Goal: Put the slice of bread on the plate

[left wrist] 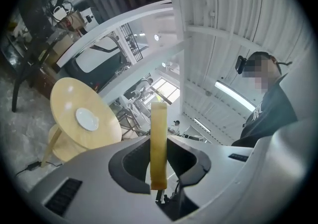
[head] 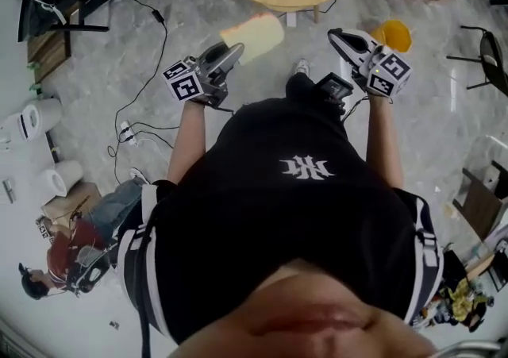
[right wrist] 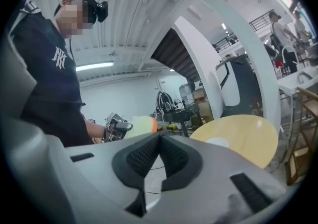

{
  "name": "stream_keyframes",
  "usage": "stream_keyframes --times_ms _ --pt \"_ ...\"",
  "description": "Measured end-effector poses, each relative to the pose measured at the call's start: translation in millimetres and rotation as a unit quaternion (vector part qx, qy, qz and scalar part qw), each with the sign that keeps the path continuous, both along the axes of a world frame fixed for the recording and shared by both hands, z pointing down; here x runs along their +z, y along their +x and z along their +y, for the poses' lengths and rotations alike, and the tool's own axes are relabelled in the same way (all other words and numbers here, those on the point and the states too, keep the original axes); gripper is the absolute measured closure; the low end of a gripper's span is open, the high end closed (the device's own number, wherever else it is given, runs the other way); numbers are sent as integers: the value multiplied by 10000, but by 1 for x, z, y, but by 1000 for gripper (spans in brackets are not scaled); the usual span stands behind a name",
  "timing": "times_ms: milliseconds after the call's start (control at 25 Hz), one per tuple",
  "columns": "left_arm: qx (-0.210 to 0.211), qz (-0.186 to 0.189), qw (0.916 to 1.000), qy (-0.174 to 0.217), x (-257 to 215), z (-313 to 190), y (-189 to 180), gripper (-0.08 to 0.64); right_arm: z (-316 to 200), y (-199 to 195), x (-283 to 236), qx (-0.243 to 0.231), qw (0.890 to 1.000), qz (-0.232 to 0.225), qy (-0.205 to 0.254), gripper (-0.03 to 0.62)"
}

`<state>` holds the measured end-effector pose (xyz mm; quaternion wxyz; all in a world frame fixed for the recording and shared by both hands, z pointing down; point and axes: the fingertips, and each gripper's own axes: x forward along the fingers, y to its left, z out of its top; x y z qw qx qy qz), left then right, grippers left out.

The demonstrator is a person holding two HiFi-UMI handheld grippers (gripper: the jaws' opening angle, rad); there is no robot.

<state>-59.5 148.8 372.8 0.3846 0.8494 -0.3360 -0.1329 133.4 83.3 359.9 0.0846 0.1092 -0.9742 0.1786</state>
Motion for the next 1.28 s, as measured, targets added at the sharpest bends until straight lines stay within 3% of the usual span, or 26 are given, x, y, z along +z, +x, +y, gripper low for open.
stream_keyframes --times_ms 280,360,480,680,800,1120,1280 --pt "-244 -226 9994 40 -22 -66 31 463 -74 26 -13 -471 9981 -306 242 589" --pt "-408 -121 9991 -30 -31 -86 33 462 -92 28 -8 -528 9974 -455 198 589" --pt "-629 187 9978 -5 -61 -96 26 462 -113 29 6 -391 9971 -638 -125 589" --pt "-508 99 9986 -52 -65 -130 -17 462 -156 -3 2 -147 9965 -771 -284 589" --pt "-450 230 9986 -165 -41 -156 -32 463 -172 -24 -10 -229 9983 -514 -152 589" --pt "307 640 9951 -688 9 -222 5 463 -218 -18 -30 -32 9995 201 -251 589" --pt "502 911 9907 -881 19 -232 6 463 -230 -30 -39 208 9991 281 -254 589"
